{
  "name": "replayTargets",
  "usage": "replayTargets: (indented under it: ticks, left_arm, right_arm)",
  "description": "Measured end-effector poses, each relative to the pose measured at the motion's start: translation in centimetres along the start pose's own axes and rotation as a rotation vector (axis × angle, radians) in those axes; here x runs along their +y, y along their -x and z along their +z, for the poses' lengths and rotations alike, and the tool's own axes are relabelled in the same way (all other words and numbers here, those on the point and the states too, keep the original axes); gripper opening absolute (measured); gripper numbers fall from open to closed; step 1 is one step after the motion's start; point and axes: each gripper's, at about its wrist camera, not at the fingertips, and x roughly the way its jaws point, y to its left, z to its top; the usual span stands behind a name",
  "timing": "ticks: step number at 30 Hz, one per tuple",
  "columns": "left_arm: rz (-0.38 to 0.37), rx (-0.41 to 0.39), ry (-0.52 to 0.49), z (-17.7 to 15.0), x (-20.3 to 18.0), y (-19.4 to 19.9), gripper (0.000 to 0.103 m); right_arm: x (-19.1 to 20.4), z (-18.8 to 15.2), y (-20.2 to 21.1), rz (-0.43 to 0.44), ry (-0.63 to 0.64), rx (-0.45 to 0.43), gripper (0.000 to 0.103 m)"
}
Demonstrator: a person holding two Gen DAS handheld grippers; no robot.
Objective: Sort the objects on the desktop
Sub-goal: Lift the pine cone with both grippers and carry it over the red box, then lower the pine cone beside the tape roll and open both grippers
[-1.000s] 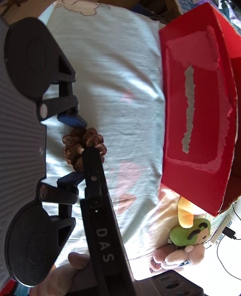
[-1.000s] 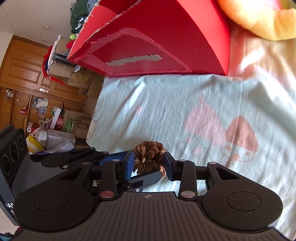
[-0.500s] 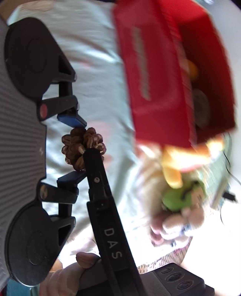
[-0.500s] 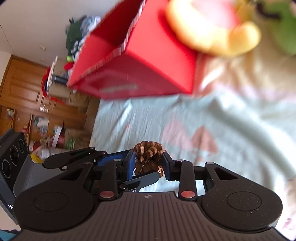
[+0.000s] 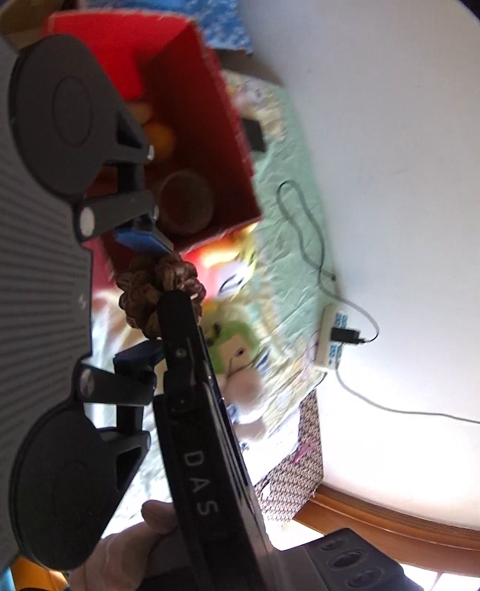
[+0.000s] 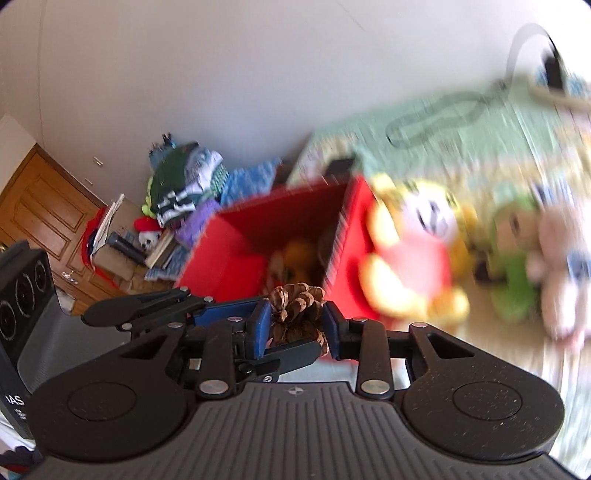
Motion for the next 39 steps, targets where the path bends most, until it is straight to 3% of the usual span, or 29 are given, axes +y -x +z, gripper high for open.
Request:
replayTargets:
  ticks: [5,8,14,20,27,31,39]
  left_arm:
    - [-0.009,0.015,0.039,1.0,5.3,-1.2,0.049]
    - [-0.052,0.074,0.086,0.6,8.8,-3.3,0.049]
    - [-0.135,0.194,0.149,-2.3,12.2,-7.1,0.049]
    - [-0.231,0.320,0.199,-3.8,13.2,-10.0,0.048]
    - [-0.268,0.420,0.220,-4.7,13.5,-12.6,0.048]
    - [-0.251,0.434,0.201,-4.5,13.2,-12.5,0.050]
    - [-0.275,0.458,0.213,-4.6,13.6,-12.6,0.051]
  right_arm:
    - [2.4,2.8,-4.3,-0.037,0.040,0.016,0.033]
    - [3.2,3.6,-7.8,-0.074,0.044,0.086,0.033]
    - [4.5,4.0,-13.7,-0.181,0.072,0.248,0.033]
    - [5.1,3.5,-16.7,-0.298,0.127,0.384,0.033]
    - [5.5,2.9,-19.3,-0.424,0.201,0.483,0.033]
    - [6.0,2.9,-20.2,-0.472,0.246,0.513,0.033]
    - [5.9,3.3,-20.9,-0.488,0.261,0.546,0.032]
